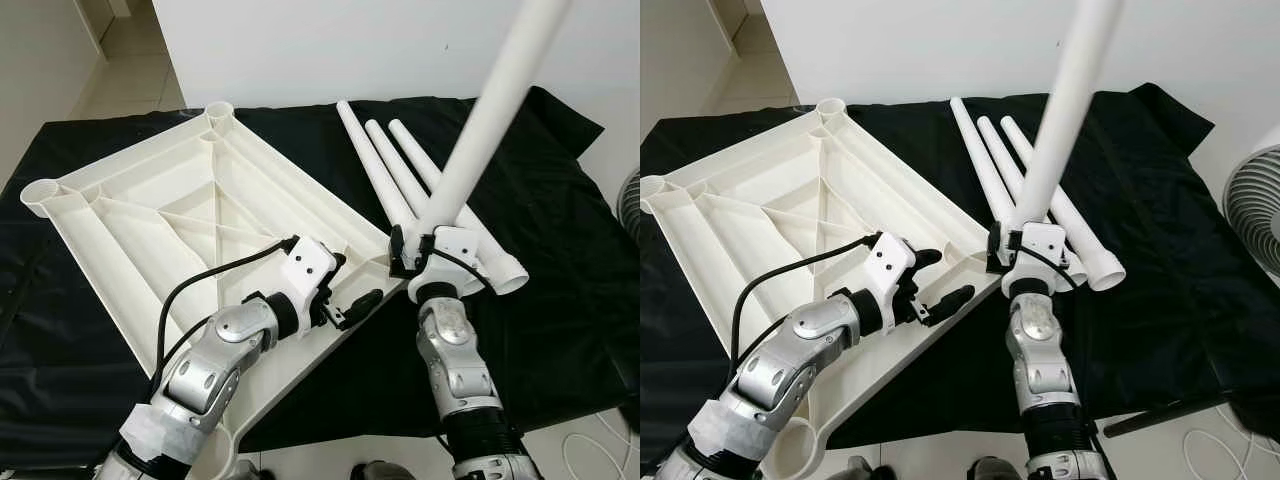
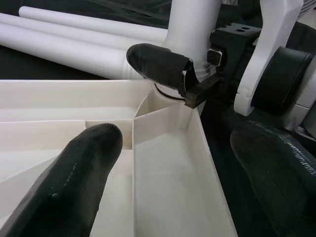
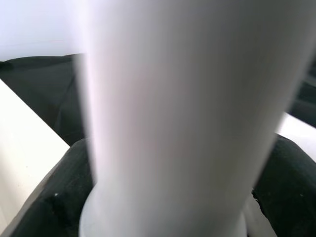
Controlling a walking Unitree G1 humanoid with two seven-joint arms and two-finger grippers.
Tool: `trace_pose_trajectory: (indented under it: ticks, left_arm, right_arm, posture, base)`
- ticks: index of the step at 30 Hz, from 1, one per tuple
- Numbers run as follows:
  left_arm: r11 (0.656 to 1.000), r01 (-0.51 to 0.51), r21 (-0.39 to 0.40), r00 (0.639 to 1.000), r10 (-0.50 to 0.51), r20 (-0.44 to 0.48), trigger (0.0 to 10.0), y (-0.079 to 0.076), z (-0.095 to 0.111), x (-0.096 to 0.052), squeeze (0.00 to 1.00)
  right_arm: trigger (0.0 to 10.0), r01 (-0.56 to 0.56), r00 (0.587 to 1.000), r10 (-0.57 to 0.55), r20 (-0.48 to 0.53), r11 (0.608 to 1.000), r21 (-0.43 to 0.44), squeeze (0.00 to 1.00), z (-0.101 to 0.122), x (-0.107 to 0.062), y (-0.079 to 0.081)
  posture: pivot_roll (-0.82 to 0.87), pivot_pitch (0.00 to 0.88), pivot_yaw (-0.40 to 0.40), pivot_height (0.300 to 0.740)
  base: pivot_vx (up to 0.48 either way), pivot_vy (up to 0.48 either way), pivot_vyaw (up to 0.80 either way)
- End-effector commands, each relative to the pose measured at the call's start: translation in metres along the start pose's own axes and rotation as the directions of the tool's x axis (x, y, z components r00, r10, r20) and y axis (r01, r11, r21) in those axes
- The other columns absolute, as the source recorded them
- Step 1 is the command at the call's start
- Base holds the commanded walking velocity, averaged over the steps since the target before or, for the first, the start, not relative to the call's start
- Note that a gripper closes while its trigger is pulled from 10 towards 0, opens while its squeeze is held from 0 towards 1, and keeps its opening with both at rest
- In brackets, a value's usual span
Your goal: Building children table
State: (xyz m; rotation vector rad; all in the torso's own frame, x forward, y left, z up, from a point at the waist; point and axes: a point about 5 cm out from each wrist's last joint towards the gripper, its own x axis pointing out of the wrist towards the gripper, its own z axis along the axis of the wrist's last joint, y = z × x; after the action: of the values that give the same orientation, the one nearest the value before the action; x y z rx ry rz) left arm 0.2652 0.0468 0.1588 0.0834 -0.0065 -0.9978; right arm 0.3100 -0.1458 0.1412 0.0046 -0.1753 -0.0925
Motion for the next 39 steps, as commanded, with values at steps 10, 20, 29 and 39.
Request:
trace_pose_trajectory:
  ticks: [10,20,29,39]
  left_arm:
    - [1.000,0.022,0.009,1.000,-0.022,0.002,10.0,-0.001,0.003,0.002,0.00]
    - [1.000,0.023,0.008,1.000,-0.023,0.008,10.0,-0.002,0.003,0.004,0.00]
    - [1.000,0.015,0.009,1.000,-0.015,0.013,10.0,-0.002,0.003,0.005,0.00]
    - [1.000,0.022,0.015,1.000,-0.022,0.016,10.0,-0.003,0.004,0.005,0.00]
  right_arm:
    - [9.6,-0.213,0.973,0.214,0.089,0.977,-0.017,0.00,0.020,0.014,-0.008]
    - [0.0,-0.322,0.939,0.325,0.114,0.946,-0.045,0.00,0.032,0.023,-0.020]
    - [0.0,-0.476,0.874,0.483,0.054,0.873,-0.109,0.00,0.026,0.016,-0.015]
    - [10.0,-0.493,0.870,0.487,-0.078,0.857,-0.150,0.00,0.001,-0.005,-0.029]
  posture:
    - [-0.15,0.074,0.065,0.740]
    - [-0.15,0.072,0.058,0.740]
    - [-0.15,0.063,0.050,0.740]
    - [-0.16,0.054,0.053,0.740]
  base:
    - [0.000,0.000,0.00]
    - [0.000,0.000,0.00]
    - [0.000,0.000,0.00]
    - [0.000,0.000,0.00]
